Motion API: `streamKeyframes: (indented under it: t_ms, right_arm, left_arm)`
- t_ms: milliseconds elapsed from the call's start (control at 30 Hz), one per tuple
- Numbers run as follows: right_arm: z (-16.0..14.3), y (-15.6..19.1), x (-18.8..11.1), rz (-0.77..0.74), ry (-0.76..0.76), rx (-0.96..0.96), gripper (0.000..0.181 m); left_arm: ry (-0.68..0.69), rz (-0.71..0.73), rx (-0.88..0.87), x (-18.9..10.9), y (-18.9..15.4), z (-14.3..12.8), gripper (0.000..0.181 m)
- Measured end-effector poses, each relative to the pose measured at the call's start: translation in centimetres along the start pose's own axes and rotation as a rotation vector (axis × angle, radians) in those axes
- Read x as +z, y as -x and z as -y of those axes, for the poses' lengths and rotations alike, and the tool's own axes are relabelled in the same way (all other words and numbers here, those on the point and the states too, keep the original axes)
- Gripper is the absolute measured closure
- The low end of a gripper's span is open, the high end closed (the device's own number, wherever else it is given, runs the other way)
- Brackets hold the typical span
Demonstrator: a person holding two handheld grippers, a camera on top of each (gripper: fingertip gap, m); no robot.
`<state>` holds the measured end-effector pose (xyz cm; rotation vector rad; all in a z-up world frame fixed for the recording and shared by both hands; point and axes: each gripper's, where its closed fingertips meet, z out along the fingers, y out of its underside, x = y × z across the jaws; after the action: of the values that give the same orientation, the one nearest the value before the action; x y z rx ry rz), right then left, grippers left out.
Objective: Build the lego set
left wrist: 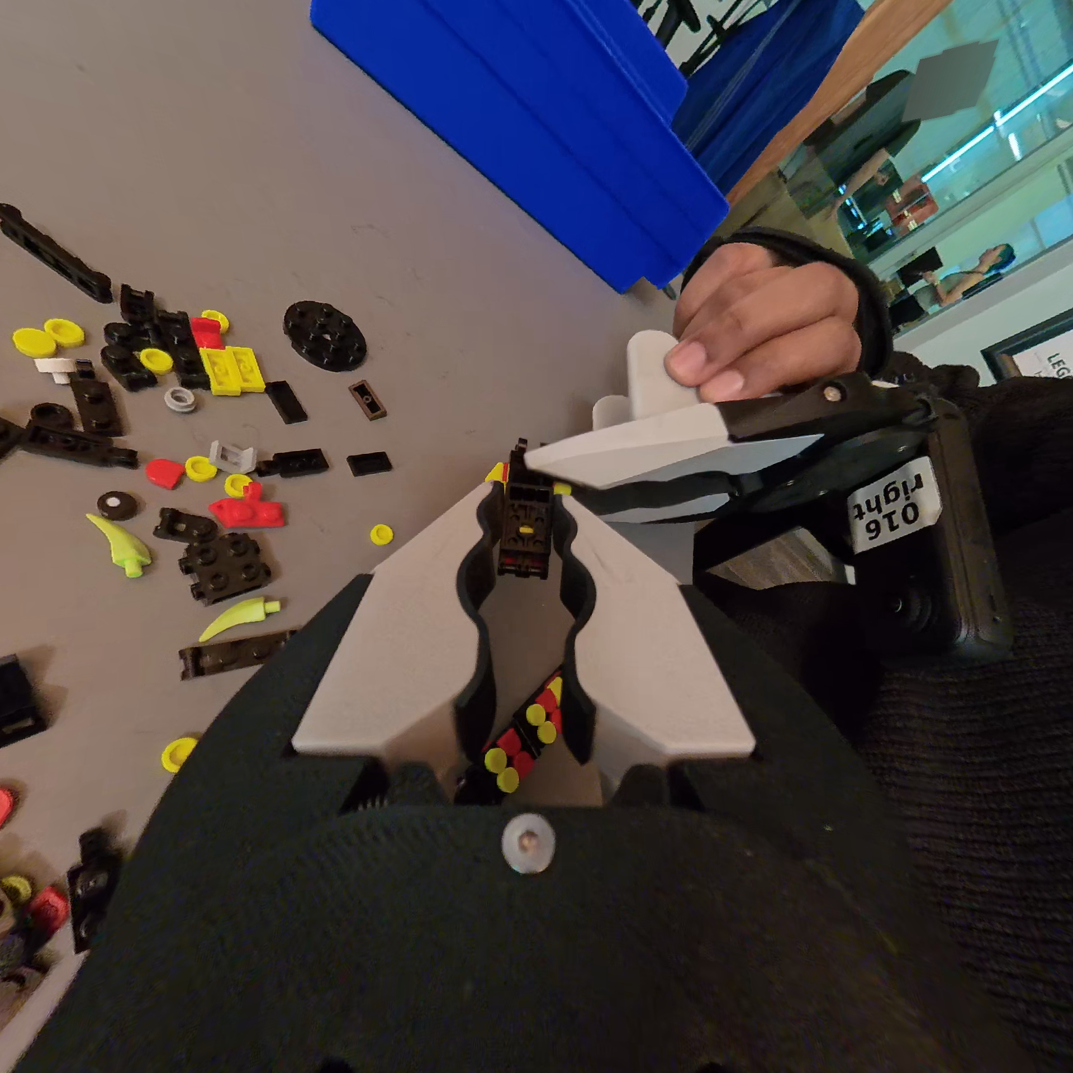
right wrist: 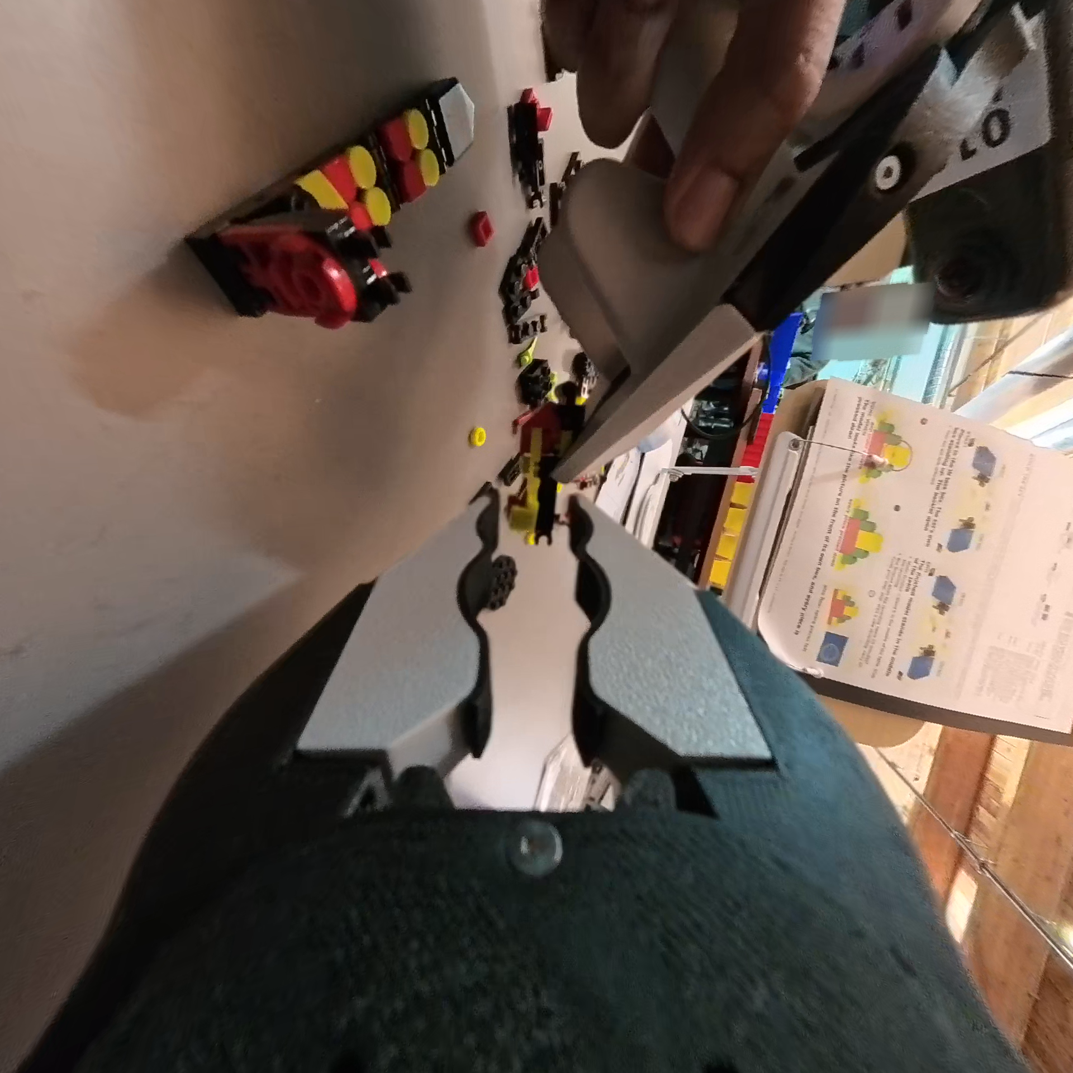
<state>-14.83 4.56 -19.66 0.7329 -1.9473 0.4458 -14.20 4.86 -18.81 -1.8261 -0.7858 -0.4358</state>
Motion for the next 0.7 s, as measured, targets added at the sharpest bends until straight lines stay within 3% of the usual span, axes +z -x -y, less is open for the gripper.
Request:
streamKeyframes:
  t_ms: [233, 467, 700]
  right_arm:
    - [-0.2, -0.6, -0.4, 0.029, -0.067, 0.17, 0.134]
    - [0.6, -4.1, -3.7, 0.118, -0.432, 0.674, 0.137]
    - [3.7, -5.3, -6.4, 0.173, -0.636, 0.742, 0.146]
  left_arm:
    - [-0.018, -0.033, 0.011, -0.7, 0.1, 0.4, 0.167]
    - [-0.063, -0.389, -0.028, -2.5, -4.0, 1.4, 0.168]
    - [-0.094, -0.693, -0.111, -4.0, -7.9, 2.1, 0.168]
